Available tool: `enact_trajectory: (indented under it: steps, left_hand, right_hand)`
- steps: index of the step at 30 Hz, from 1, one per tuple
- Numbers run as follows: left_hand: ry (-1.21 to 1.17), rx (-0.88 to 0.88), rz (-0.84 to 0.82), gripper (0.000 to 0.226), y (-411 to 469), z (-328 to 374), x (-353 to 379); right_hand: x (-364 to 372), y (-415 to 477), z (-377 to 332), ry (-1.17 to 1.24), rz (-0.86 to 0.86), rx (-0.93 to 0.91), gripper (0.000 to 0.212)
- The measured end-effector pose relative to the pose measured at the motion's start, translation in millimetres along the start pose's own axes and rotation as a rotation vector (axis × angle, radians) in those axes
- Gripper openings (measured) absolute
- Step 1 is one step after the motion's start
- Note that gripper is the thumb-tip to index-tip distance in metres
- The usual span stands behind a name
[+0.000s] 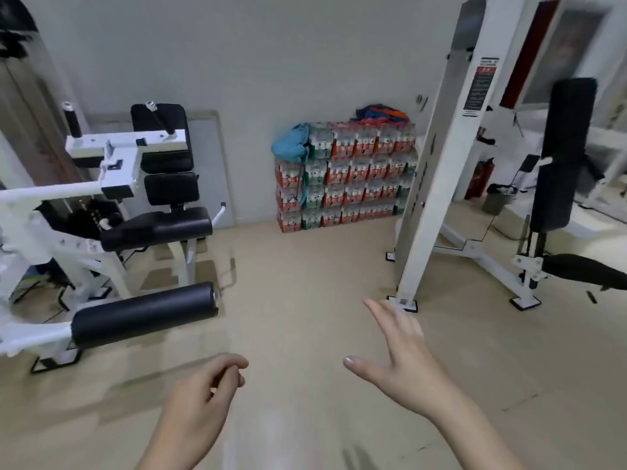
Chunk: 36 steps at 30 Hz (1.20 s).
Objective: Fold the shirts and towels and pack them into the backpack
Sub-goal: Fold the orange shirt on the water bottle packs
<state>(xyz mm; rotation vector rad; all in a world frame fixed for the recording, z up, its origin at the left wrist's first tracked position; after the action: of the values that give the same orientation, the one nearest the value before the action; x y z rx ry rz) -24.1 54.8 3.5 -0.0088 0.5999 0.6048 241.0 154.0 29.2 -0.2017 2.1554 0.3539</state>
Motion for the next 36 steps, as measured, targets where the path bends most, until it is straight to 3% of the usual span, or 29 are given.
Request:
enact_trajectory:
  steps: [3,9,13,16,21,25,29,32,36]
  left_hand:
    - [-0.122,0.008,-0.025,0.027,71.5,15.4,6.3]
    - [-0.368,-0.065,-0.048,0.027,216.8,48.0,65.0]
    - [-0.532,-0.094,-0.149,0.034,313.5,75.7,130.5]
    - [-0.462,-0.052,-0.153,0.044,387.2,92.8,176.9]
    - [-0.236,0.085,-0.143,0.039,513.9,128.7,227.2]
    - [-0.199,0.174,-0.156,0.037,618.4,142.8,258.6]
    - [-0.227,0.227,-0.141,0.026,727.3,150.1,297.6]
    - [-0.397,0.117,-0.192,0.029,818.4,143.1,336.3]
    - [-0.680,-0.221,-0.288,0.035,951.0,134.1,393.1]
  right_hand:
    - [9.7,53.1,-10.4,0.095,0.078,0.044,0.087]
    - [16.6,163.4,7.3,0.900,0.260,0.414,0.038]
    - [23.7,248.8,48.6,1.214,0.400,0.588,0.026]
    - [20.0,331.9,76.9,1.241,0.442,0.603,0.023]
    - [13.7,481.4,94.2,1.021,0.407,0.495,0.020]
    - [28.3,594.9,103.9,0.788,0.325,0.410,0.024]
    - [63.0,709.2,122.7,0.608,0.151,0.373,0.013]
    - [89.9,796.0,135.5,0.724,0.141,0.422,0.013]
    - [121.7,909.6,144.8,1.257,0.257,0.663,0.024]
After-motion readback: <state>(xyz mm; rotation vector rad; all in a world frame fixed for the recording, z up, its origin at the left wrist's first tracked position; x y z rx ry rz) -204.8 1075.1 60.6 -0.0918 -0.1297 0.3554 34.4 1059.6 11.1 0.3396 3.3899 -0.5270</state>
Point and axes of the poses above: each hand's wrist, its own y-axis towards the middle knuckle, its own x-axis out of the palm, z = x × y, the point moved 6 cm from there along y, towards the middle knuckle, and after that the axes turned 11 degrees about z, right-handed, at the moved point
